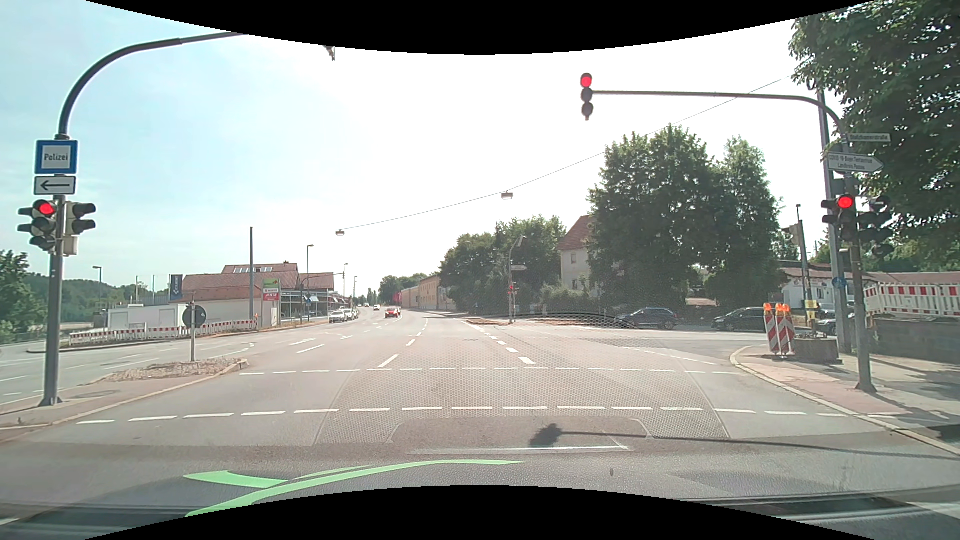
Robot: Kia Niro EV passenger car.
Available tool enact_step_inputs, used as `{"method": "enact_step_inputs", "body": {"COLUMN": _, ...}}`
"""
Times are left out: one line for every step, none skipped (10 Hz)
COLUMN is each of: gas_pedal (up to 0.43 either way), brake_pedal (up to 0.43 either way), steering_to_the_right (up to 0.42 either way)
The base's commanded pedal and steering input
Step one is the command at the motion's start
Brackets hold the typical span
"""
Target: Follow the waypoints while adhering to traffic rules and regulations
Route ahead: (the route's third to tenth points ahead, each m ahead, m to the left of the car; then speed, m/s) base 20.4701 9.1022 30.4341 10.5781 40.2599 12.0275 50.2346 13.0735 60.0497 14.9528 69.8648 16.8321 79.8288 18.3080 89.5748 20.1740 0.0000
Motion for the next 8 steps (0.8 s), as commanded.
{"method": "enact_step_inputs", "body": {"gas_pedal": 0.000, "brake_pedal": 0.341, "steering_to_the_right": -0.012}}
{"method": "enact_step_inputs", "body": {"gas_pedal": 0.000, "brake_pedal": 0.341, "steering_to_the_right": -0.012}}
{"method": "enact_step_inputs", "body": {"gas_pedal": 0.000, "brake_pedal": 0.341, "steering_to_the_right": -0.012}}
{"method": "enact_step_inputs", "body": {"gas_pedal": 0.000, "brake_pedal": 0.341, "steering_to_the_right": -0.011}}
{"method": "enact_step_inputs", "body": {"gas_pedal": 0.000, "brake_pedal": 0.341, "steering_to_the_right": -0.011}}
{"method": "enact_step_inputs", "body": {"gas_pedal": 0.000, "brake_pedal": 0.341, "steering_to_the_right": -0.012}}
{"method": "enact_step_inputs", "body": {"gas_pedal": 0.000, "brake_pedal": 0.341, "steering_to_the_right": -0.011}}
{"method": "enact_step_inputs", "body": {"gas_pedal": 0.000, "brake_pedal": 0.341, "steering_to_the_right": -0.012}}
